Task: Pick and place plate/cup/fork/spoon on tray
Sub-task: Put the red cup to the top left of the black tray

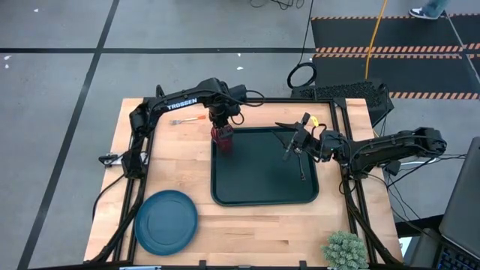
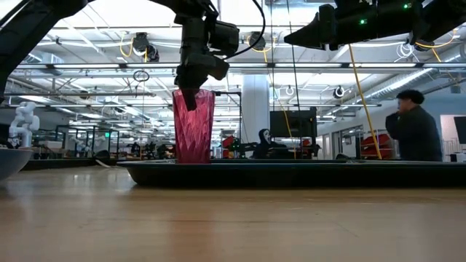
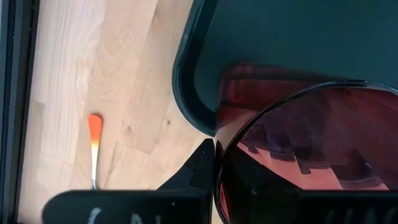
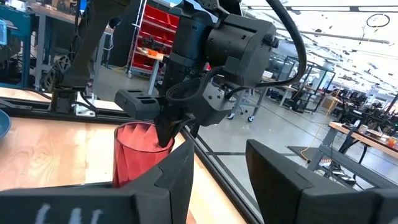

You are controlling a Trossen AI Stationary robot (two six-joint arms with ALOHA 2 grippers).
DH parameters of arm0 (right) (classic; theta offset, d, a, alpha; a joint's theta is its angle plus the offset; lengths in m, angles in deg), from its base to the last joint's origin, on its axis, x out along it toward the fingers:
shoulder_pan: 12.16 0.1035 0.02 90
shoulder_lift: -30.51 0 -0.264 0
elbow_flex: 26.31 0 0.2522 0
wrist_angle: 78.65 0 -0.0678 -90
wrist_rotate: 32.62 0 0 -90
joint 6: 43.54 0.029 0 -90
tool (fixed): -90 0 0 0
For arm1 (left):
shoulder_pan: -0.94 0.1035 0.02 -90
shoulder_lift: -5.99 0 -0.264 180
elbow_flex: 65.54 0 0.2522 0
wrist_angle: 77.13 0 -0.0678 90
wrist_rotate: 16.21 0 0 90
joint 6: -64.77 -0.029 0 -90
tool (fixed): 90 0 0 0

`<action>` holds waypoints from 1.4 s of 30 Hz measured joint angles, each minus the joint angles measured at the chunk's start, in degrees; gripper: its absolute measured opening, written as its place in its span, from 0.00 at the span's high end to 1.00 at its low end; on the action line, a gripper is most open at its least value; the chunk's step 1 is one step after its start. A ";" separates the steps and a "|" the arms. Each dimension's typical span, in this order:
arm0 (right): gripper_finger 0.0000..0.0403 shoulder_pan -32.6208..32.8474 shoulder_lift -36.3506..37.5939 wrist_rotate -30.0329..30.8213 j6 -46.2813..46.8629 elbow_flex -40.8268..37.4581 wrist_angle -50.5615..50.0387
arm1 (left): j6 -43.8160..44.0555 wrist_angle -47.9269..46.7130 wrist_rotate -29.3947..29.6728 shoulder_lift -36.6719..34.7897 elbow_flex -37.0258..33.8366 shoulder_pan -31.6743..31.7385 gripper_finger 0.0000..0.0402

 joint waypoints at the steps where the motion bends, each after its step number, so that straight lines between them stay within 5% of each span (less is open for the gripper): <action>1: 0.65 0.00 0.00 0.02 0.00 0.00 0.00 | 0.00 0.01 0.00 0.00 0.00 0.00 0.95; 22: 0.65 0.00 0.00 0.02 0.04 0.00 -0.17 | -0.63 0.87 0.56 0.00 0.09 0.63 0.95; 34: 0.65 0.00 0.00 0.02 0.04 0.00 -0.39 | -0.54 2.00 -0.31 0.00 0.09 0.66 0.78; 42: 0.65 0.00 0.00 0.02 0.04 0.00 -0.90 | -0.68 2.01 -0.33 0.00 0.09 0.66 0.75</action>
